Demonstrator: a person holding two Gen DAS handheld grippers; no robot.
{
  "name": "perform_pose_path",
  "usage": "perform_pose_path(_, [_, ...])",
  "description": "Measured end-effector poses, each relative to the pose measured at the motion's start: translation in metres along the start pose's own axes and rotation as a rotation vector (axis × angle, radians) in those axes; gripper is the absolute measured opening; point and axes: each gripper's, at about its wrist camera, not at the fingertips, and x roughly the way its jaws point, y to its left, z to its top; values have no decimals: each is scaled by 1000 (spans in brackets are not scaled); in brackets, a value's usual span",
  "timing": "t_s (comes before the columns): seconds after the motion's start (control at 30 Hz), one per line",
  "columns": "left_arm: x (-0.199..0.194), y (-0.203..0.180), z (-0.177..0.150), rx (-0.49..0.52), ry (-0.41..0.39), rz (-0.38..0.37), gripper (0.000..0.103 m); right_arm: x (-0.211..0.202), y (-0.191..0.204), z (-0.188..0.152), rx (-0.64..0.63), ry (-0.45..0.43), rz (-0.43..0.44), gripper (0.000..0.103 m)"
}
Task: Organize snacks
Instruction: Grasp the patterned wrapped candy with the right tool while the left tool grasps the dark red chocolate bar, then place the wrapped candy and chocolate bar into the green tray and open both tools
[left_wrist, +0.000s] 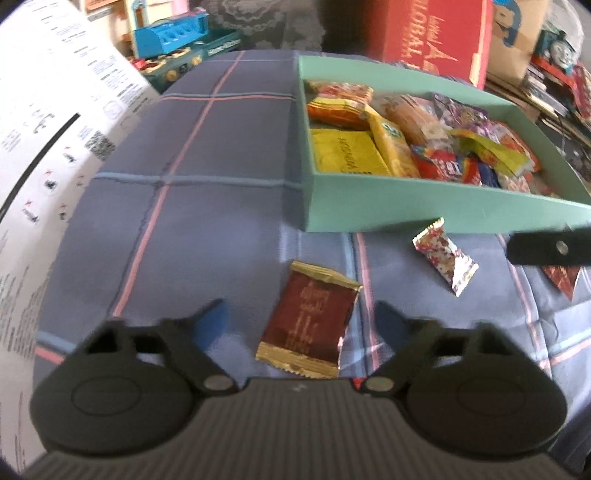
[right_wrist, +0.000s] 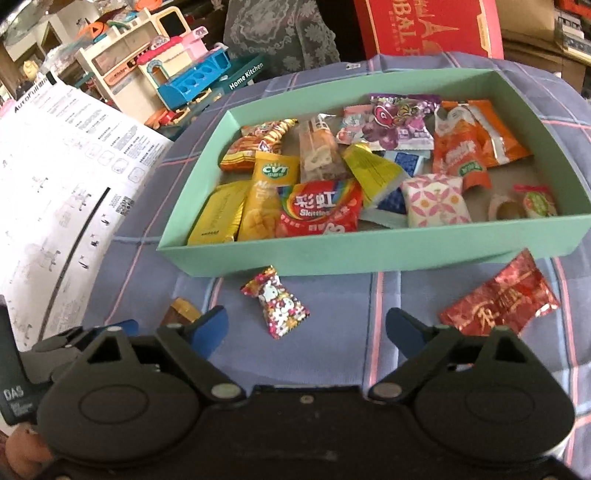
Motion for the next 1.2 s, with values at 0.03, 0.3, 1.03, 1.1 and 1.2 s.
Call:
perform_pose_path(0.03, [-1,-2,-1,19,-22,17,47,3,2,1,-5,1,-4,91])
perform_pose_path(0.3, [-3,21,1,-22,-31,-42,40,33,29,7,-104,36,3,68])
perform_pose_path(1.03, [-13,17,1,-57,-23,-75,37,36,25,-3,-134,61,34,20])
perform_pose_path(1.1, [-20,12,2,-55,-29,-92,37,24,19,-5,-115,48,50,20])
perform_pose_path(1.2, [-31,2,7,-41,-46,-112,37,6,10,-7,-94,18,71,20])
